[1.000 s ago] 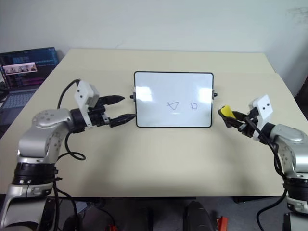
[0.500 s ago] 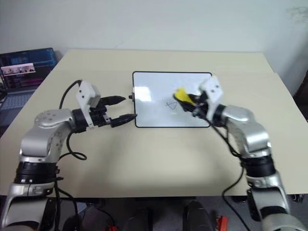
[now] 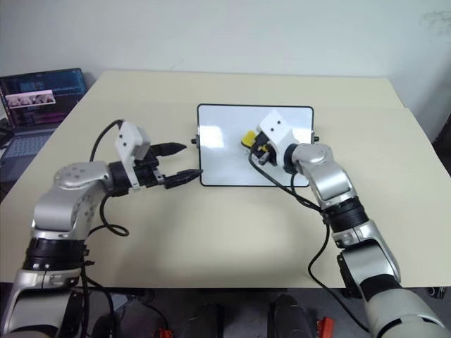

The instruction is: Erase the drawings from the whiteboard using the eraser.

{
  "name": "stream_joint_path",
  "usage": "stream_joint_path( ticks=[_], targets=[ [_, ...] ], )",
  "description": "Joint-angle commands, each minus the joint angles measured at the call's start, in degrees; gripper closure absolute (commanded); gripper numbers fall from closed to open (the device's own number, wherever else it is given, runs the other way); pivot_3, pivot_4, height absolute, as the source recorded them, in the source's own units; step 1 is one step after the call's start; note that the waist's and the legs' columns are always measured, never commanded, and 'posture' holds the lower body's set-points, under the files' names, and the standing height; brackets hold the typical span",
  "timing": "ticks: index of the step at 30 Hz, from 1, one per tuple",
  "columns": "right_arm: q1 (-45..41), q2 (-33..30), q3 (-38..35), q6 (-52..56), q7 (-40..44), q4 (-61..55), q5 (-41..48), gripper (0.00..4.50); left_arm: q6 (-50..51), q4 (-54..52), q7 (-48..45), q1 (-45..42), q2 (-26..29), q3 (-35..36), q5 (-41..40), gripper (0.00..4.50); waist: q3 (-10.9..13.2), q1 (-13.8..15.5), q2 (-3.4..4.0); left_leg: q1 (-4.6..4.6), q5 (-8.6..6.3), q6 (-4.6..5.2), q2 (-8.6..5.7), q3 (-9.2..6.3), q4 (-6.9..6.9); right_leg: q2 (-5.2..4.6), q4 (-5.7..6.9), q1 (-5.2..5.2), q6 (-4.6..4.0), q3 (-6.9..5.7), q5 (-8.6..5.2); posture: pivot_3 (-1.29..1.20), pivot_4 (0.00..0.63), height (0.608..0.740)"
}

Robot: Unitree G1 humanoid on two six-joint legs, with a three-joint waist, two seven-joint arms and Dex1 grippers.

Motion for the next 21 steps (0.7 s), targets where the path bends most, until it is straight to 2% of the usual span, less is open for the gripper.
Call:
stream_joint_path(
  ticks=[1,13,21],
  targets=[
    [-4.9,0.5,0.0,-1.4,0.2,0.6,-1.9,3.39,0.0,-3.0,0.6,0.1,1.0,1.8,-0.7,0.0,0.0,-0.1,0.0,0.0,0.0,0.0,0.0,0.0,0.0,0.0,0.0,0.0,0.0,0.01,0.0,0.0,0.15,0.74],
    [-10.3,4.1,2.0,-3.6,-2.2,12.3,-9.4,3.39,0.7,-4.0,1.1,1.0,1.3,2.1,-1.0,0.0,0.0,-0.2,0.0,0.03,0.0,0.0,0.0,0.02,0.0,0.0,0.06,-0.01,0.0,0.02,0.0,0.0,0.15,0.74],
    [-10.4,5.6,3.0,-6.8,-3.6,18.8,-12.3,3.39,0.8,-4.3,1.2,1.2,1.4,2.0,-0.9,0.0,0.0,-0.3,-0.01,0.15,0.01,0.0,0.0,0.08,0.01,0.01,0.23,0.0,0.0,0.09,0.0,0.0,0.15,0.74]
  ],
)
